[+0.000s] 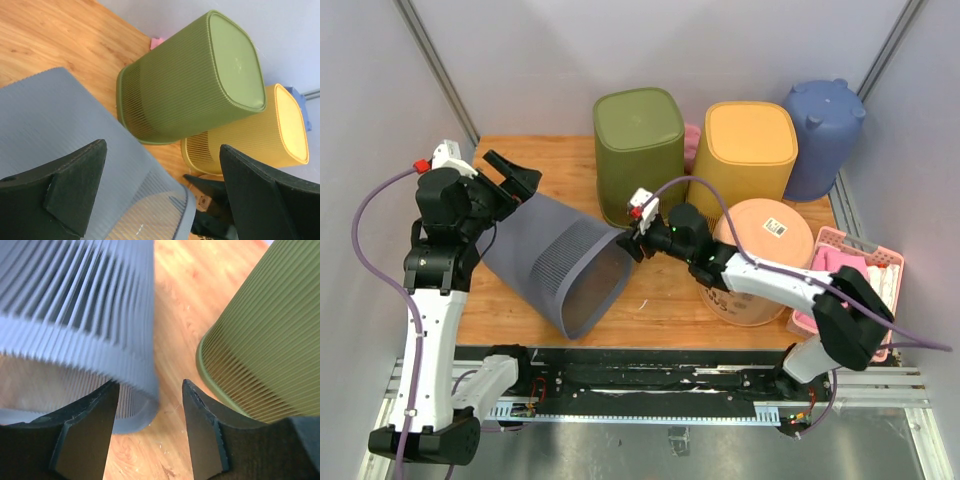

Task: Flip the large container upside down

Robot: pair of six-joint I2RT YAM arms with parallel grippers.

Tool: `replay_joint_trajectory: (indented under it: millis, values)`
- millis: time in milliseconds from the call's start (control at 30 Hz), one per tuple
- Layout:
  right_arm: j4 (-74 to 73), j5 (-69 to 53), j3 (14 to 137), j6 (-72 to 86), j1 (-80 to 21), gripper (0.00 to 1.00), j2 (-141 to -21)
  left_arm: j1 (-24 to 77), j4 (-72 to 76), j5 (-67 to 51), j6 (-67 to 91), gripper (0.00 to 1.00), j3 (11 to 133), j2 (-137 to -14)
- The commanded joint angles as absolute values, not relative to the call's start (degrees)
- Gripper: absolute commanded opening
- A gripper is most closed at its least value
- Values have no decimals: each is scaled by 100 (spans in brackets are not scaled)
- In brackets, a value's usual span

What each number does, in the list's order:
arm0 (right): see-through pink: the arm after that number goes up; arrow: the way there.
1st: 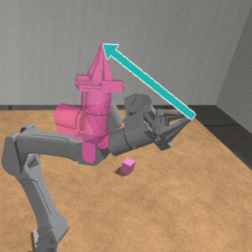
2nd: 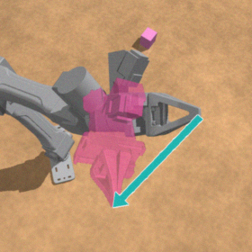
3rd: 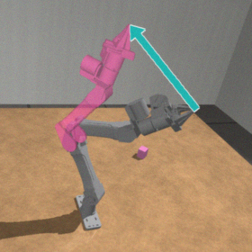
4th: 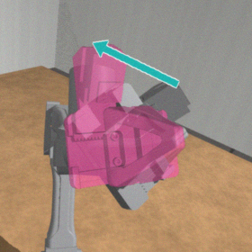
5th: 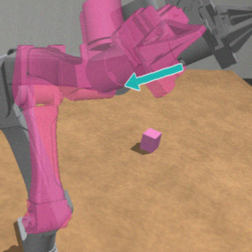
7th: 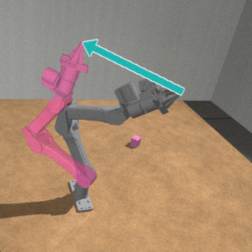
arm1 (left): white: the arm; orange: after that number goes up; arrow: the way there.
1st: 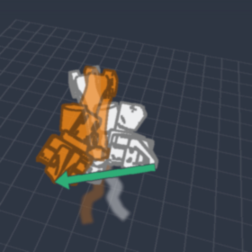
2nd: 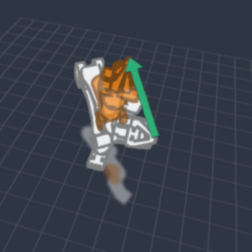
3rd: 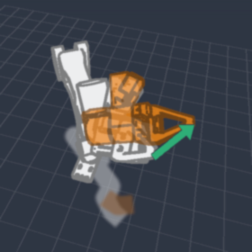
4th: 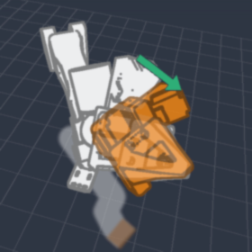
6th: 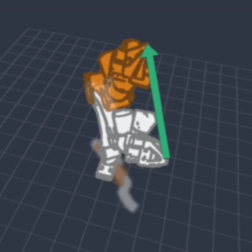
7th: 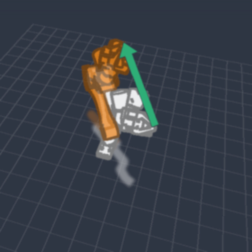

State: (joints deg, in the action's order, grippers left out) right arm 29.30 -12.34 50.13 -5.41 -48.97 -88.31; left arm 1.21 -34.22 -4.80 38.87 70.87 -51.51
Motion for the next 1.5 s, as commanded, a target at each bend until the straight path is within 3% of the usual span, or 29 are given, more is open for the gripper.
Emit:
replay_joint_trajectory:
  millis: [0, 167, 233, 300, 500, 633, 767, 1033, 1367, 1467]
  values:
    - [956, -690, 5987, 132, -4886, 56, -8102, 132, -3451, -588, 3637, 99, 7391, -5183]
    - [-1941, 490, 7594, 1262, -4953, 58, -7988, 132, -3652, -310, 3437, 99, 7633, -5382]
    - [-2633, 1157, 7858, 2237, -4961, 60, -7822, 132, -3831, -153, 3344, 99, 7793, -5481]
    - [-2827, 1041, 7814, 2896, -4957, 59, -7520, 132, -4023, 13, 3255, 99, 7941, -5574]
    - [-2499, -59, 7707, 4572, -4957, 60, -7131, 39, -4404, 281, 3038, 99, 8055, -5759]
    - [-1760, -595, 7621, 5600, -5030, 63, -7309, -631, -4399, 12, 2797, 99, 7883, -5789]
    - [-1362, -596, 7776, 6502, -5252, 68, -7705, -1330, -4154, -754, 2628, 99, 7696, -5845]
    - [-1675, -418, 8192, 7637, -5587, 69, -8352, -1494, -4113, -811, 2532, 99, 7709, -5941]
    - [-1246, -881, 8087, 8444, -5625, 64, -8841, -1521, -3955, -594, 2502, 99, 7515, -5745]
    - [-979, -1292, 8178, 8599, -5659, 57, -9202, -1521, -3907, -664, 2513, 99, 7481, -5725]
